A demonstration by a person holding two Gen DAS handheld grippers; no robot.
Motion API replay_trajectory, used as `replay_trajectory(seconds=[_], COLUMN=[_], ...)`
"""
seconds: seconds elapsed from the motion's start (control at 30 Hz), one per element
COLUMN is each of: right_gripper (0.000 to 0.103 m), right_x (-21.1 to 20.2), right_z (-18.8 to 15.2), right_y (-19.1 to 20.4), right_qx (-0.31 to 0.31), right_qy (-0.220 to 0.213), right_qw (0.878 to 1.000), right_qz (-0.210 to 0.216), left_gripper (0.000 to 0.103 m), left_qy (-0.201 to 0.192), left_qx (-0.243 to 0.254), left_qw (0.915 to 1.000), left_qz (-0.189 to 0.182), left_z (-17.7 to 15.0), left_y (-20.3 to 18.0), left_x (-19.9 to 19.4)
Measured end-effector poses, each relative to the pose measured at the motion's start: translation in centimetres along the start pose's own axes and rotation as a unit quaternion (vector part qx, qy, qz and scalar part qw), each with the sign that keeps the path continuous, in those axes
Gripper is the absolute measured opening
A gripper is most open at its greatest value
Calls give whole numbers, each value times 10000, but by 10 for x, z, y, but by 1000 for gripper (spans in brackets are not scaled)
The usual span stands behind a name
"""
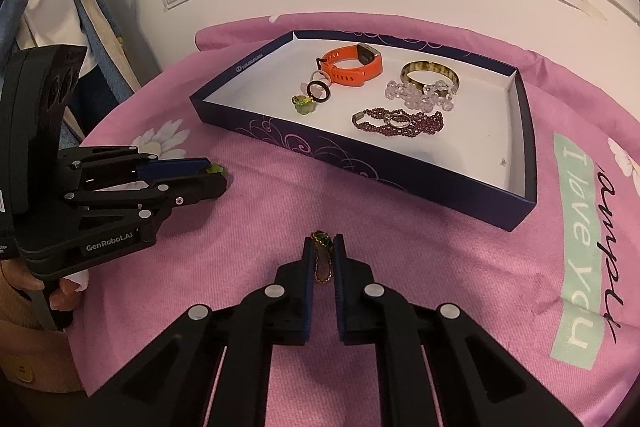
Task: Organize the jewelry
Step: 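Grasp the gold green-stone ring with the right gripper while the left grasps the green-stone black ring, then carry the gold ring and green-stone black ring over the box lid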
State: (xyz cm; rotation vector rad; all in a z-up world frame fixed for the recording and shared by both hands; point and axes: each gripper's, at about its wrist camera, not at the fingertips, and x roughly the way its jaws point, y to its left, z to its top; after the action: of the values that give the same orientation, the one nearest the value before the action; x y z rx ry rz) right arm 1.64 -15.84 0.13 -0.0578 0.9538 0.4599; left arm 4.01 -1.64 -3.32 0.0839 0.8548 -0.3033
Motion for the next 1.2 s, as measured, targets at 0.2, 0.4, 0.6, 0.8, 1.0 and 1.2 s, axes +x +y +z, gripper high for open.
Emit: replay_trajectory(seconds=[0.2,0.4,0.6,0.8,1.0,1.2], right_gripper=[7,7,7,7,7,7], right_x=[-9,-20,-27,-30,-32,-33], right_z=[-1,2,7,12,18,26], right_y=[-3,-4,-3,-5,-5,-7], right_qx=[86,114,94,71,34,-3], right_qy=[-120,-291,-405,-465,-516,-579], right_qw=[9998,9994,9990,9988,9986,9983], right_qz=[98,120,162,147,131,88], left_gripper=[23,22,23,23,23,23], left_qy=[-86,-212,-298,-381,-460,-537], left_qx=[-51,-90,-73,-81,-90,-81], left_qw=[9999,9997,9995,9992,9989,9985], left_qz=[-40,-75,-98,-106,-90,-86], left_z=[-3,-1,2,7,12,16], left_y=[0,0,-2,-2,-1,-1], left_x=[-10,-21,-28,-33,-37,-40])
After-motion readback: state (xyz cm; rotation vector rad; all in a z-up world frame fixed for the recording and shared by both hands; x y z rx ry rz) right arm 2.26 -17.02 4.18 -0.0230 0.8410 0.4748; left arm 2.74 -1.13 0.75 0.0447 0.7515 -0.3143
